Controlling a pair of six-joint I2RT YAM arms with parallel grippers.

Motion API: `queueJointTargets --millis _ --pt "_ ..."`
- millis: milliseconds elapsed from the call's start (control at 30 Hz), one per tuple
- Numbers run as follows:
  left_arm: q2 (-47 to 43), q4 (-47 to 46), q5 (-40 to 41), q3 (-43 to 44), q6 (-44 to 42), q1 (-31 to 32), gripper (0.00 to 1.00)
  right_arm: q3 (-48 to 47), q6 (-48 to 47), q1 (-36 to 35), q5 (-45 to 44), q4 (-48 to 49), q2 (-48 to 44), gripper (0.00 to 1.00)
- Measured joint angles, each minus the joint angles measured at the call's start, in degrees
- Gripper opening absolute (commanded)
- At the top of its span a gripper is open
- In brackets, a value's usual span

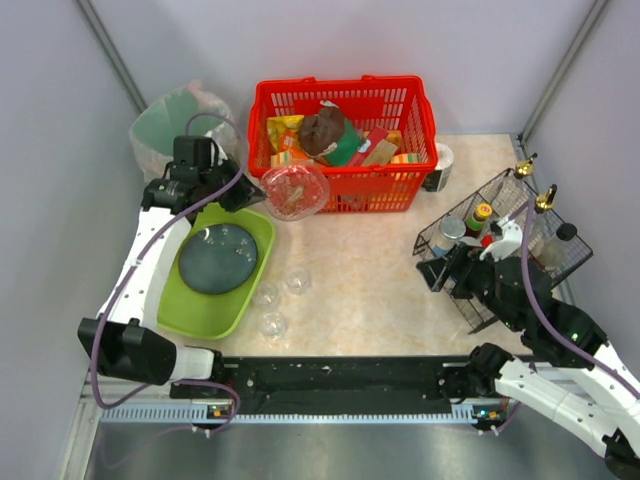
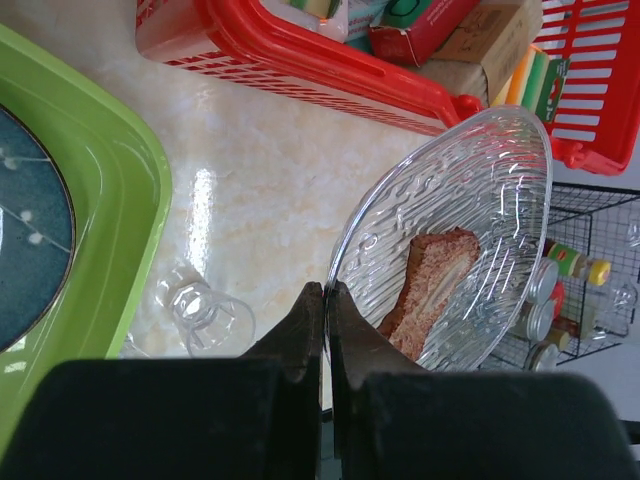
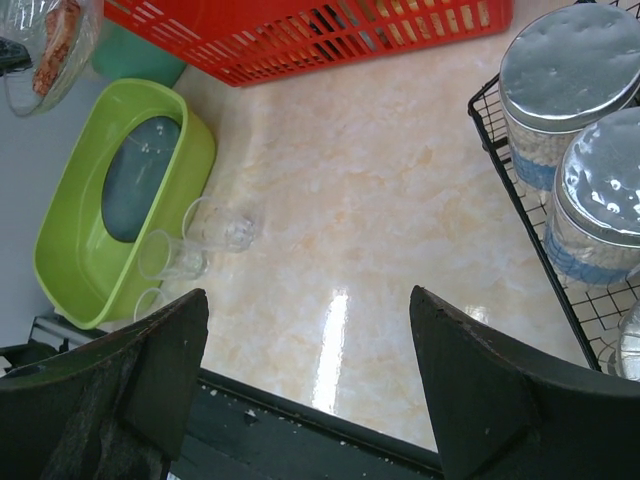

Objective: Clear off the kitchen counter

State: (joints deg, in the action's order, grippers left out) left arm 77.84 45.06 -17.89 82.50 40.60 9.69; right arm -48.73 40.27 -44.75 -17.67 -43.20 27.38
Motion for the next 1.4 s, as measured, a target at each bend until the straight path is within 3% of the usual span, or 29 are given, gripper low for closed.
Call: queueJointTargets --millis 333,900,1133,1400 --pt "-0.07 1.36 -2.89 4.39 3.06 -9.31 0.00 0.31 0.02 0.00 0.44 1.01 0.02 0.80" --pt "7.56 0.85 -5.05 14.12 6.51 -27.63 0.00 2.03 0.42 0.00 0.04 3.50 1.79 0.79" --pt "9.22 -2.40 -4.00 18.21 9.62 -30.67 0.00 2.36 -0.50 0.00 -1.60 7.21 5.64 0.80" --pt "12.28 -5.68 3.02 21.14 12.07 -31.04 0.00 2.36 -1.14 0.00 1.86 12.79 11.78 0.80"
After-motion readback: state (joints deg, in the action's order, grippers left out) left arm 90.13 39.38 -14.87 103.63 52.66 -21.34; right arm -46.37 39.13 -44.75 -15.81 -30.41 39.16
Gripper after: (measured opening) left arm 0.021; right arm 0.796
